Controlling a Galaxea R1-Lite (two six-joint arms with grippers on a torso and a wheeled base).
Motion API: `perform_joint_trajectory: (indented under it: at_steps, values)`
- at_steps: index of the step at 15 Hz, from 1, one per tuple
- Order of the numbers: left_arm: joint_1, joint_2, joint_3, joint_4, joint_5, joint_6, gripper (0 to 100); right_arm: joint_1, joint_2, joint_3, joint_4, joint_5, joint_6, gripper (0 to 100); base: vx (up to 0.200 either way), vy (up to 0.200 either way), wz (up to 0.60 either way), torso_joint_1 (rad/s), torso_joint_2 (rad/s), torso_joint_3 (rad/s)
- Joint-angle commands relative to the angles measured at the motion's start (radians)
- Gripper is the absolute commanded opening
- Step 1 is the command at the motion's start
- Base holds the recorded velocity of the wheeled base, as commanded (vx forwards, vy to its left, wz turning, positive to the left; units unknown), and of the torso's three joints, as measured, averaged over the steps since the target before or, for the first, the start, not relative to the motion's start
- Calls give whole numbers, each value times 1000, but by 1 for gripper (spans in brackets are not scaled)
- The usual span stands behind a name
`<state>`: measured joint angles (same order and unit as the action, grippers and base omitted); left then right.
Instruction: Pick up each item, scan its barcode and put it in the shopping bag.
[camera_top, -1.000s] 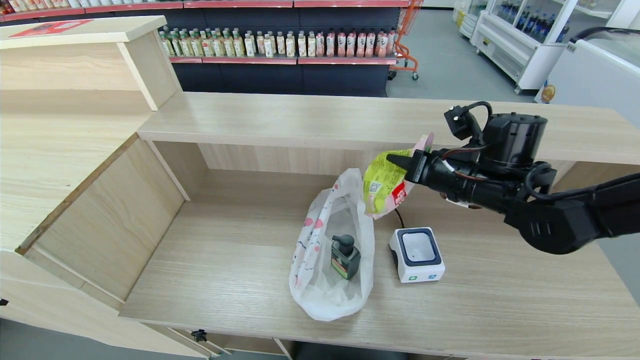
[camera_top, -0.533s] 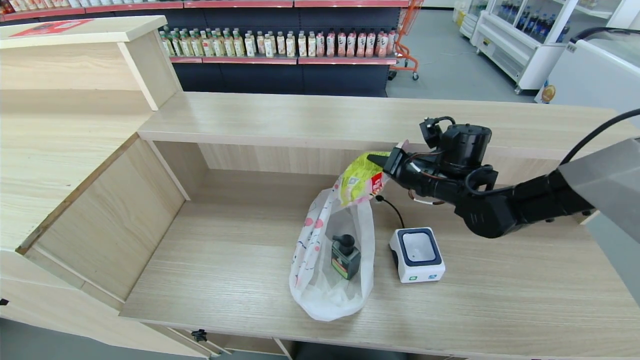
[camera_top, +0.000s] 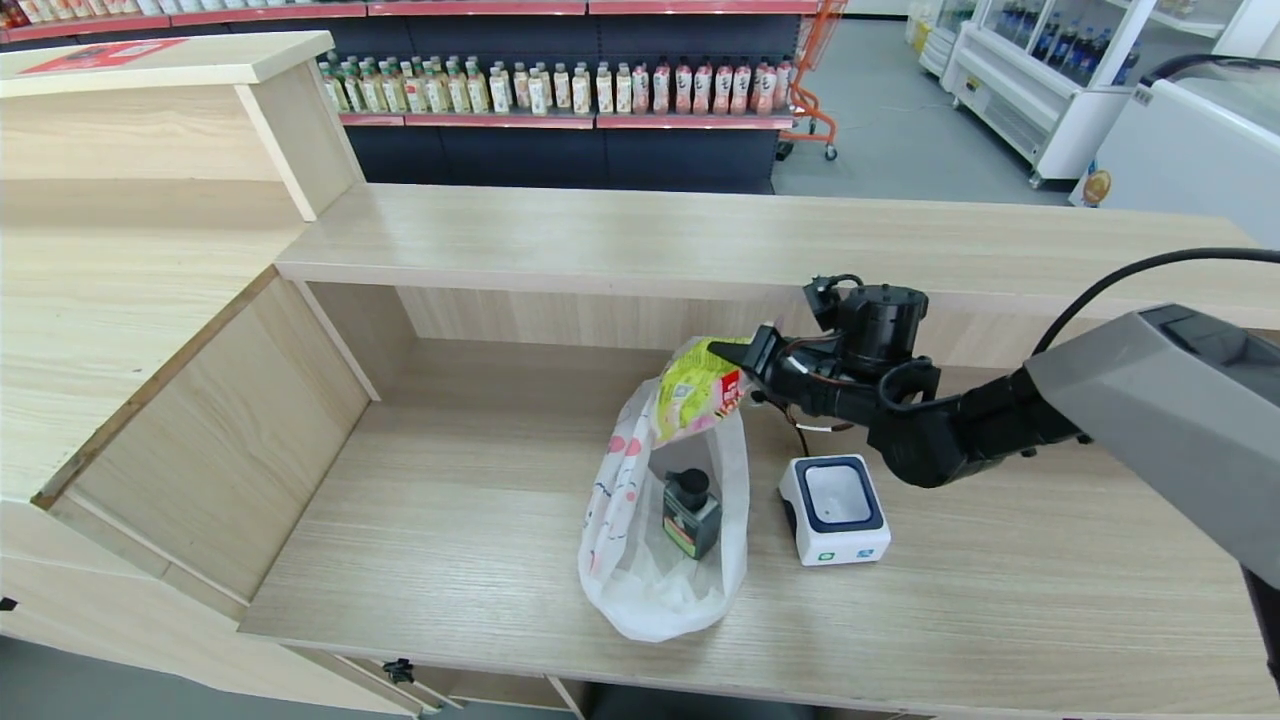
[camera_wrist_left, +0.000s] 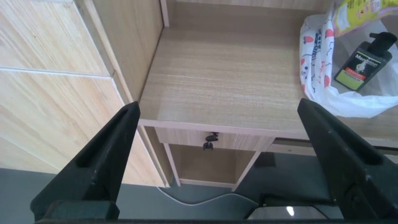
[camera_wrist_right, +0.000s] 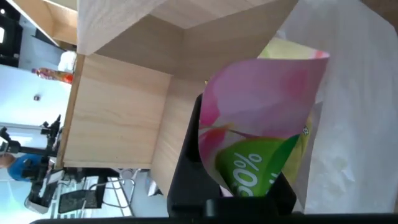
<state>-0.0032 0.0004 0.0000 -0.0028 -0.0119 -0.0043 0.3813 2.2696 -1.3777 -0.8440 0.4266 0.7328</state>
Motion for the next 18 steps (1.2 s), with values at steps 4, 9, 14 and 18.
perform_joint_trajectory:
  at_steps: [4,9,14,18]
  values:
    - [-1,0,0,0,0,0,100,7,61,-26,3,20,-6,0,0,0,0,0,0,0]
    - [0,0,0,0,0,0,100,4,38,31,10,17,-38,0,0,0,0,0,0,0]
    - [-1,1,0,0,0,0,100,-2,59,60,6,11,-62,0,0,0,0,0,0,0]
    - [0,1,0,0,0,0,100,-1,85,51,-1,6,-113,0,0,0,0,0,0,0]
